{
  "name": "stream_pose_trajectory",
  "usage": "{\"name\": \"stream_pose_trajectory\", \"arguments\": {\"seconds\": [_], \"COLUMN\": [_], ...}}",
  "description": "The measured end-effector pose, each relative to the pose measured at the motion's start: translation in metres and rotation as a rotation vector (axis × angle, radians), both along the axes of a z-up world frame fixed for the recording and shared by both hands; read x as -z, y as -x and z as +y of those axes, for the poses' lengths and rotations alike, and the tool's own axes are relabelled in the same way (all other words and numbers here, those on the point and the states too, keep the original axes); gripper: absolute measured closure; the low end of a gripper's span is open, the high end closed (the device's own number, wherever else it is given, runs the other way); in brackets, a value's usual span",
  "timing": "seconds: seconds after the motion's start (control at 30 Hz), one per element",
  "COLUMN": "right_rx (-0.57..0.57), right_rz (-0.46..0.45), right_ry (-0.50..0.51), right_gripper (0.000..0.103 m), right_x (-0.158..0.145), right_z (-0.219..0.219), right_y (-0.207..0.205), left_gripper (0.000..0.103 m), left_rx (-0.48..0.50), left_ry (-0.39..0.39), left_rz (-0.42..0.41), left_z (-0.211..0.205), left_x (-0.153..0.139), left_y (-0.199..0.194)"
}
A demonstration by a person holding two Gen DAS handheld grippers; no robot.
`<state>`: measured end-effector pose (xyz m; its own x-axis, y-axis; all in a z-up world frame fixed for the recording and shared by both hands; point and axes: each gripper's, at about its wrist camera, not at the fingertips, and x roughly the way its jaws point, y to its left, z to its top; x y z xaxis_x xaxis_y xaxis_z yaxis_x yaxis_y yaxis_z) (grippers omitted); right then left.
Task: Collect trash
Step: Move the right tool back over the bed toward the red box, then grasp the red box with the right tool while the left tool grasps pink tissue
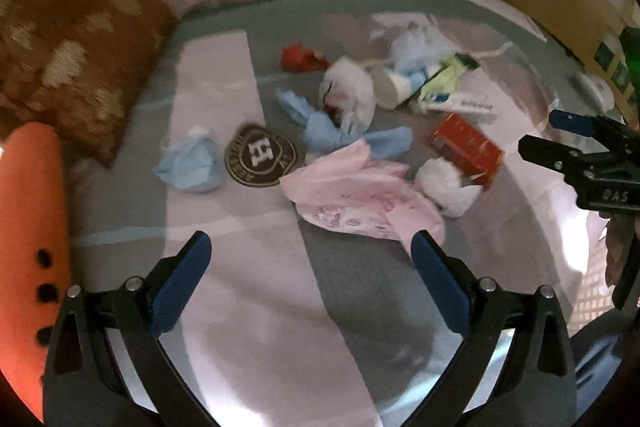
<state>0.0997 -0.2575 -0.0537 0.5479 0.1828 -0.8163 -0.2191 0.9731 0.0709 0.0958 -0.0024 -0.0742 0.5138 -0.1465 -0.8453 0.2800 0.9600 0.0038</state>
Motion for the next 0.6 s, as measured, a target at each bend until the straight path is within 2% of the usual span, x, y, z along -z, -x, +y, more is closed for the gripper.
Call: {"name": "stream_pose_trajectory", "arguments": {"seconds": [0.13, 0.2, 0.3, 0.37, 0.43, 0.47, 0.5, 0.6], "right_rx": [0.004, 0.007, 0.004, -0.011, -0.021, -0.021, -0.019, -0.013], "right_rz": [0.062, 0.103, 0.149, 0.185, 0.173, 0.178, 0.185, 0.176], "right_ry": [-0.011, -0.036, -0.057, -0.056, -0.015, -0.014, -0.029, -0.07], "right_gripper": [0.015, 0.019, 0.026, 0.031, 0.035, 0.041, 0.041, 0.042], "right_x": [0.023, 0.034, 0.05, 0.06, 0.063, 0.062, 0.061, 0.049], "right_z": [-0.003, -0.006, -0.009, -0.009, -0.009, -0.01, -0.012, -0.017], "right_y": [-0.024, -0.034, -0.043, -0.048, -0.049, -0.049, -0.049, -0.047], "left_gripper": [0.004, 0.004, 0.005, 0.023, 0.064, 0.074, 0.081, 0.091], "left_rx": [0.004, 0.013, 0.037, 0.066, 0.079, 0.08, 0.084, 0.096], "left_ry": [0.062, 0.123, 0.134, 0.136, 0.144, 0.147, 0.166, 0.22], "left_rz": [0.006, -0.01, 0.005, 0.04, 0.1, 0.113, 0.116, 0.099], "left_z": [0.005, 0.006, 0.0, -0.004, -0.007, -0.007, -0.006, 0.0], "left_x": [0.016, 0.021, 0.031, 0.04, 0.046, 0.046, 0.042, 0.019], "left_y": [-0.023, -0.032, -0.041, -0.044, -0.048, -0.048, -0.047, -0.041]}}
